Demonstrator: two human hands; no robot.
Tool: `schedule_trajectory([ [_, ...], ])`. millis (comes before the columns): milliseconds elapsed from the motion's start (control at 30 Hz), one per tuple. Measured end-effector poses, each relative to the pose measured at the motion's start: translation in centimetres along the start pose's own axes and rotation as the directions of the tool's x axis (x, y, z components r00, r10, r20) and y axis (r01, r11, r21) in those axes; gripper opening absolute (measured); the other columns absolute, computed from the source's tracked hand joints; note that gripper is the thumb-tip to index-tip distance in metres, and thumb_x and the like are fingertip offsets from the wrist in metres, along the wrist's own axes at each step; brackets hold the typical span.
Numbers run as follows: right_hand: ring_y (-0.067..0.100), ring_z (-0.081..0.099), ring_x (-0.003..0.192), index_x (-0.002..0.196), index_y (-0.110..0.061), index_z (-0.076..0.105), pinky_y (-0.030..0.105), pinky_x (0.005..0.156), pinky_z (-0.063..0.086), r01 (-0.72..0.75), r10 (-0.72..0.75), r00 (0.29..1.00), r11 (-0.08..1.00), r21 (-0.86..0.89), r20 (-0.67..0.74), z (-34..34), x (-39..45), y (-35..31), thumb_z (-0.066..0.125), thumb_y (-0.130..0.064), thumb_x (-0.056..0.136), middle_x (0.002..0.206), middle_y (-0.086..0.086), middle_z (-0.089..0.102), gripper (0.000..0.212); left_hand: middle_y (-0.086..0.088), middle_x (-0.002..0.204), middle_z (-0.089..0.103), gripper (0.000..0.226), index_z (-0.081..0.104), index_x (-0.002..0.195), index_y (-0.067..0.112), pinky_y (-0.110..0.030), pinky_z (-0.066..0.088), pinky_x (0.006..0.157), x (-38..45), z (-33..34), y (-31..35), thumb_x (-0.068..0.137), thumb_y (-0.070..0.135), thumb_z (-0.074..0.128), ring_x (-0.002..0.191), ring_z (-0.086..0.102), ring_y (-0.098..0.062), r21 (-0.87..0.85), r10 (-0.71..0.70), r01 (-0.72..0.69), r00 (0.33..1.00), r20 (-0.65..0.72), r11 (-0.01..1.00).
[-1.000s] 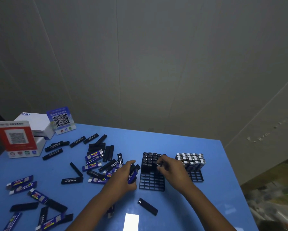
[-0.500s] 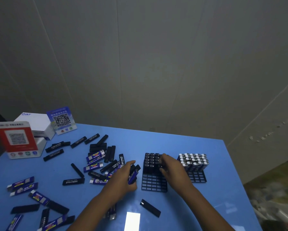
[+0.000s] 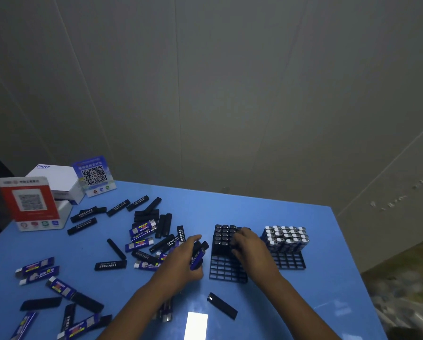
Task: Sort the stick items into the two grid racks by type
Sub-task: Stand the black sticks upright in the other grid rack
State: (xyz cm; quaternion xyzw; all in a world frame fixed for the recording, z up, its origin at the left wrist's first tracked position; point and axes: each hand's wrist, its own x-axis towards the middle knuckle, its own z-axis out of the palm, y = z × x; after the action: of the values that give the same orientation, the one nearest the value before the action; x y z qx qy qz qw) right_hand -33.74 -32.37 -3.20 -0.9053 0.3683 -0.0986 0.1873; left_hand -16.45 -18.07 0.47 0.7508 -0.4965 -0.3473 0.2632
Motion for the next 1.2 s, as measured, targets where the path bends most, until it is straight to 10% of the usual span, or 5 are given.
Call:
schedule_trajectory([
  [167,0.004,0.062,0.081,0.094,-0.024,0.069,0.016,0.075,0.05,-0.109,0.118,0.993,0.884,0.455,0.01,-2.1,-0.5,-1.3,0.07,-0.019,0.091,0.092,-0.008,0.066,0.005,0.014,0.09,0.054,0.073,0.03,0.147,0.029,-0.01,0.043,0.064,0.1,0.7,0.9,0.086,0.019,0.068,0.066,0.052,0.002,0.007,0.036,-0.036,0.999,0.0,0.999],
  [300,0.017,0.071,0.08,0.096,-0.027,0.073,0.031,0.077,0.059,-0.216,0.092,0.973,0.687,0.694,0.212,-2.9,-1.0,-1.7,0.072,-0.029,0.091,0.087,0.003,0.074,0.005,0.012,0.097,0.056,0.068,0.036,0.139,0.032,-0.01,0.045,0.067,0.4,1.9,2.1,0.083,0.023,0.073,0.072,0.056,0.006,-0.014,0.098,-0.099,0.995,-0.007,0.995],
  [800,0.013,0.064,0.069,0.098,-0.002,0.07,0.022,0.065,0.053,-0.315,0.135,0.948,0.532,0.786,0.288,-6.7,-5.2,2.6,0.067,-0.004,0.09,0.078,0.011,0.068,0.008,0.011,0.098,0.062,0.075,0.037,0.139,0.04,-0.029,0.054,0.079,-0.2,7.8,6.6,0.071,0.034,0.066,0.084,0.062,-0.005,0.017,0.08,-0.079,0.996,-0.051,0.997],
  [1200,0.005,0.064,0.073,0.098,-0.023,0.076,0.016,0.07,0.05,-0.284,0.197,0.958,0.529,0.8,0.21,-9.4,-7.0,6.7,0.059,-0.006,0.096,0.08,-0.001,0.07,0.024,0.011,0.096,0.061,0.071,0.038,0.143,0.033,-0.017,0.048,0.076,-2.8,9.6,7.3,0.078,0.024,0.068,0.085,0.06,-0.004,-0.029,-0.028,0.022,0.981,-0.191,0.999],
])
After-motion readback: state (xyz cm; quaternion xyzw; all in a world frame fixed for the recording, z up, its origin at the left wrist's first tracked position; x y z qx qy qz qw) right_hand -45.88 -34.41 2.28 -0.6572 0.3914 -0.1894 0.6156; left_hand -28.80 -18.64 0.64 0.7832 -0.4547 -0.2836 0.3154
